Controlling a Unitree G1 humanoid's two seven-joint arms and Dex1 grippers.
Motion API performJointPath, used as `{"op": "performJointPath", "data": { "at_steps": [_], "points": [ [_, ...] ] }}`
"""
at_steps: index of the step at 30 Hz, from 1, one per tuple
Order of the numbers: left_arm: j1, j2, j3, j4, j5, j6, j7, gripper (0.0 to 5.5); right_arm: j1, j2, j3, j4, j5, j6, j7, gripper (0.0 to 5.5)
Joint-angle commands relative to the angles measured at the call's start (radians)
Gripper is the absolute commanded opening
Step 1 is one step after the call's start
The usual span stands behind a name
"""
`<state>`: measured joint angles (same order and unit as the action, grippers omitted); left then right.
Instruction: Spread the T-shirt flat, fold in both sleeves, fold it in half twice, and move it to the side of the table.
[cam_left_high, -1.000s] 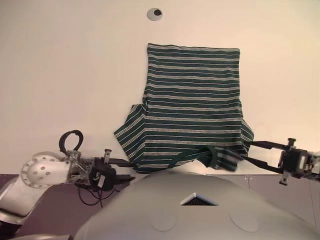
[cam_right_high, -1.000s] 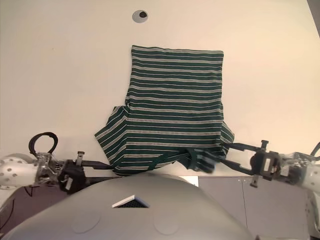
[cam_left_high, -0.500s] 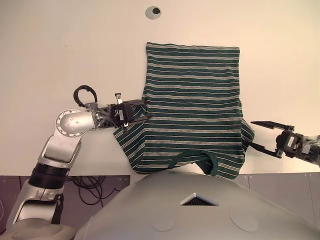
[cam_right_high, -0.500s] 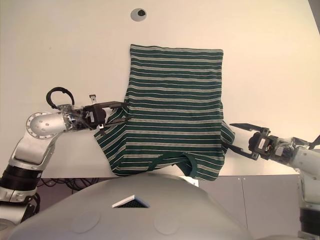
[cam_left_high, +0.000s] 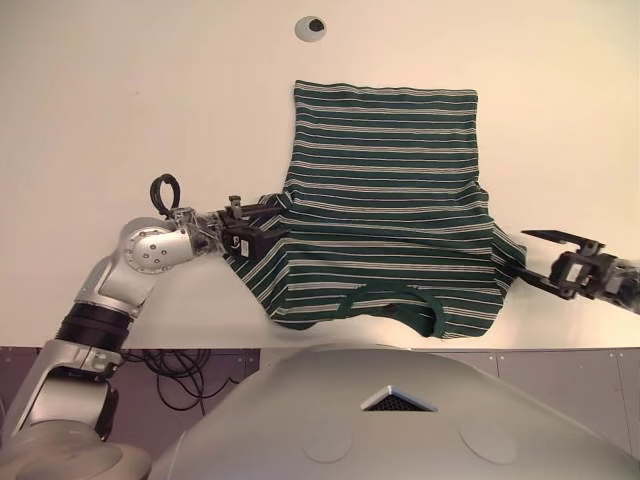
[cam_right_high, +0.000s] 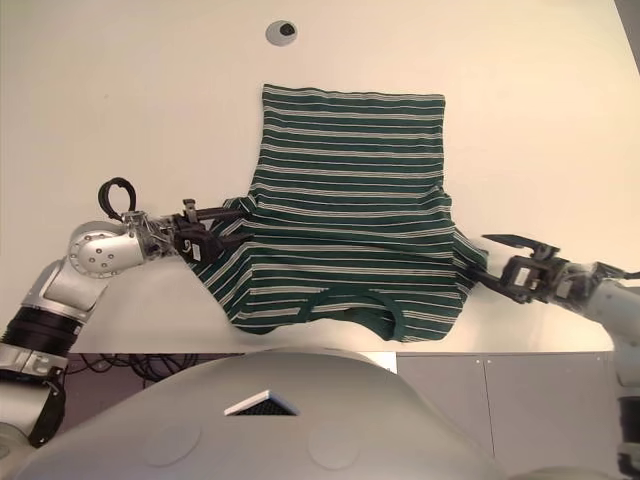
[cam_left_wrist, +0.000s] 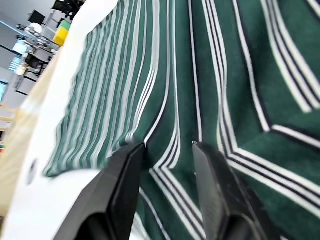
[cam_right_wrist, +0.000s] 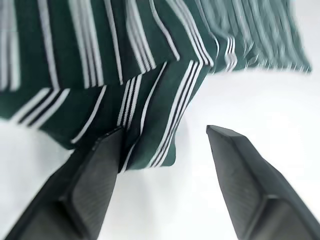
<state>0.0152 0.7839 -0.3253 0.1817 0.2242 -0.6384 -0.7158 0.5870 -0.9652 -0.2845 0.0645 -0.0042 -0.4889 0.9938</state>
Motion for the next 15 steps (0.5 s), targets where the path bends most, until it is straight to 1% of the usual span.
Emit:
{"op": "performJointPath", "data": {
  "at_steps": [1,3,7,11,15],
  "points": [
    [0.037,0.065,-0.052,0.150,0.176,0.074,0.001,1.71,0.139,-0.061,-0.035,0.024,0.002,0.091,0.079,2.99],
    [0.037,0.069,-0.052,0.153,0.171,0.069,0.011,1.71,0.161,-0.073,-0.065,0.003,0.035,0.098,0.089,2.99],
    [0.065,0.074,-0.051,0.101,0.105,0.074,-0.013,1.71,0.150,-0.051,-0.106,-0.056,0.103,0.105,0.091,2.99],
    [0.138,0.094,-0.052,-0.057,-0.068,0.120,-0.096,1.71,0.022,-0.008,-0.149,-0.089,0.154,0.091,0.015,2.99],
    [0.182,0.133,-0.010,-0.197,-0.194,0.192,-0.143,1.71,0.014,0.000,-0.167,-0.161,0.217,0.142,0.018,2.99]
  ]
}}
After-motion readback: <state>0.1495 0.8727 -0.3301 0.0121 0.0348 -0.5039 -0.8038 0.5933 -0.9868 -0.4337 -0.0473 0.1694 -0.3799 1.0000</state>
